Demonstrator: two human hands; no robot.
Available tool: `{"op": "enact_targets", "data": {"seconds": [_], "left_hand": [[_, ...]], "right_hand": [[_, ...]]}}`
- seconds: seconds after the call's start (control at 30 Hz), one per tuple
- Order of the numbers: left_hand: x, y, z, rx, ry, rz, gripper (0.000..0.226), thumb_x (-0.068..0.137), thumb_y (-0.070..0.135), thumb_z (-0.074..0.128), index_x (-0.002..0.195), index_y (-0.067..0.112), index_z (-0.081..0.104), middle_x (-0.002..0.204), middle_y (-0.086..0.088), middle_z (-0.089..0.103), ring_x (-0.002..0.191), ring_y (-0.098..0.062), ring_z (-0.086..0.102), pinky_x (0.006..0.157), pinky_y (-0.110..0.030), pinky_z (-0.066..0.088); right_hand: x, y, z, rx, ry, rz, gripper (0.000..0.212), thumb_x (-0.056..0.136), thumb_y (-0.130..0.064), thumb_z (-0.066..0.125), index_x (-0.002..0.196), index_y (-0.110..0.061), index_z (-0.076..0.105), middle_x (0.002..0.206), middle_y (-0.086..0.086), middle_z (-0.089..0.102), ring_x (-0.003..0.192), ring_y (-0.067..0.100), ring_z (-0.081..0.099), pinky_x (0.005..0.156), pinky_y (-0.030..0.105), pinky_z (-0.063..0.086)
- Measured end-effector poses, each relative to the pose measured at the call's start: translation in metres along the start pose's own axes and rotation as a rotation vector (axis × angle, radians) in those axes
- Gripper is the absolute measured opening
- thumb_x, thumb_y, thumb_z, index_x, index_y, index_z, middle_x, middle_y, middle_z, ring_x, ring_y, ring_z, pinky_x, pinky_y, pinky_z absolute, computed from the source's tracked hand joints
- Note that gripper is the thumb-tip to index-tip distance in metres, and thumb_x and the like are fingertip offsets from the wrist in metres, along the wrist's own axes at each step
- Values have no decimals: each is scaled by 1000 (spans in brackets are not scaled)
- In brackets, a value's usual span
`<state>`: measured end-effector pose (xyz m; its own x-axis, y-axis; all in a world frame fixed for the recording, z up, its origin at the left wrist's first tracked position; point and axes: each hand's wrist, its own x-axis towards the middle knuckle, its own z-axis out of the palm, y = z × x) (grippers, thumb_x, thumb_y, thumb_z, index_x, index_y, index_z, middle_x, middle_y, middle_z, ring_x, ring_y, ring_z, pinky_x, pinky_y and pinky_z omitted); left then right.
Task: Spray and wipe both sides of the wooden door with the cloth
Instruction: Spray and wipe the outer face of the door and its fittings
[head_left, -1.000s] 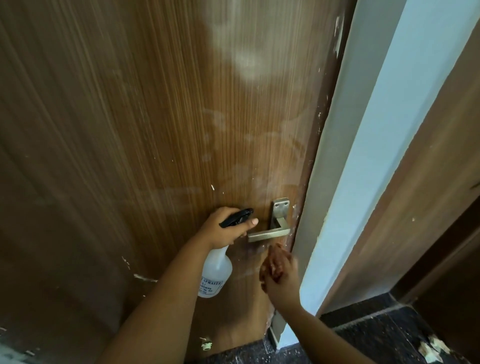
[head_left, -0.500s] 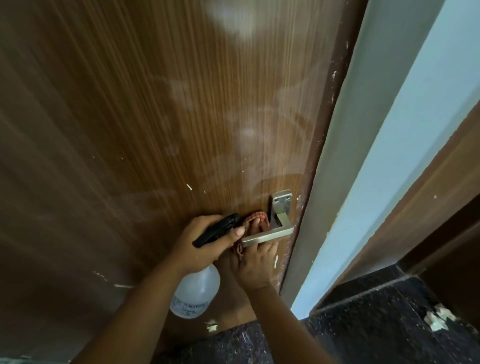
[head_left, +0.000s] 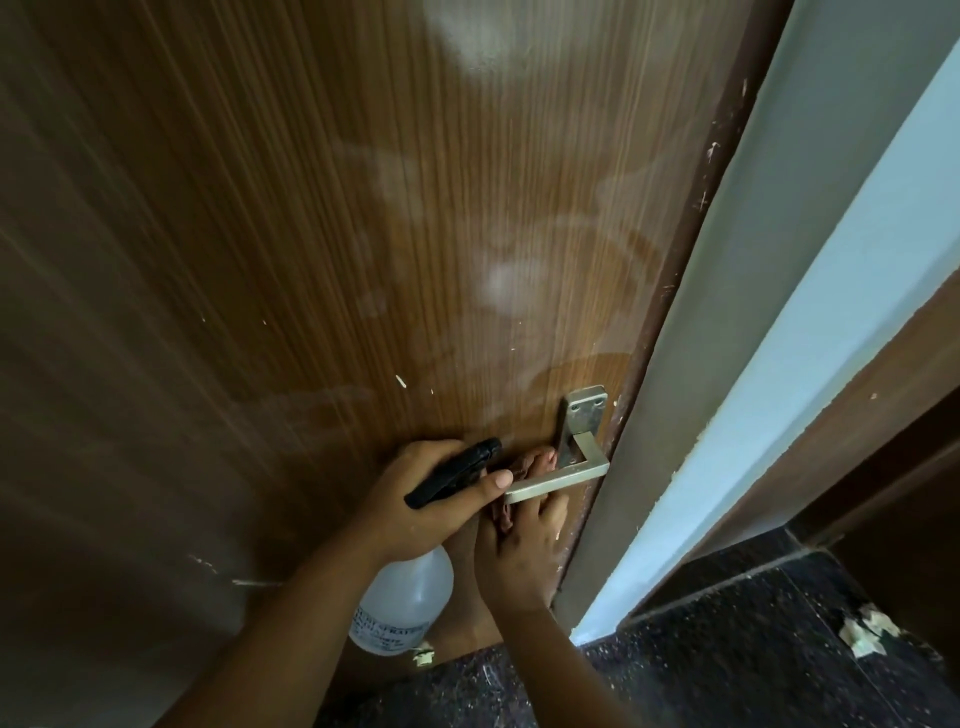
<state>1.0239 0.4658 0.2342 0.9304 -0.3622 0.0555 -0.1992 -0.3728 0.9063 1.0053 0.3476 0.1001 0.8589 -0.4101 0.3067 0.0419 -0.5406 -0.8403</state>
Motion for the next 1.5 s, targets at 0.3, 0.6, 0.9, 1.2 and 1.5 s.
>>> {"op": "enact_targets", "data": {"seconds": [0.3,0.6,0.9,1.2,1.5], "left_hand": [[-1,2,2,4,29,-2,33,81,52,67,80,19,70,74,1,72,70,-6,69,60,-20,52],[-3,4,-1,26,-6,-29,36,80,60,64,77,24,68,74,4,71,71,-5,68,64,-26,55],[0,-2,3,-21,4,13,24,90,41,71,85,17,73,67,9,71,63,-3,67,58,-16,48],[3,-10,2,-25,33,-24,17,90,29,74,85,13,70,67,1,65,57,-5,59,56,-27,46],[3,-14,1,-13,20,21,14,89,26,74,86,13,71,69,-4,65,62,-14,61,60,-34,46]], "right_hand": [[-9,32,12,-33,19,55,75,87,-25,55,154,-25,22,122,11,40,108,32,48,93,49,48],[3,25,-61,114,-38,275,37,85,-27,51,120,-32,61,113,4,57,96,24,59,76,34,53],[40,-67,-132,-158,-12,-396,53,80,-33,59,132,-23,59,109,-3,55,85,11,57,65,18,51],[62,-117,-103,-687,-330,74,44,93,-60,44,100,-21,63,98,0,65,81,20,60,66,30,46],[87,-141,-125,-675,-388,104,32,94,-44,56,114,-19,55,94,0,59,80,20,53,64,32,40]]}}
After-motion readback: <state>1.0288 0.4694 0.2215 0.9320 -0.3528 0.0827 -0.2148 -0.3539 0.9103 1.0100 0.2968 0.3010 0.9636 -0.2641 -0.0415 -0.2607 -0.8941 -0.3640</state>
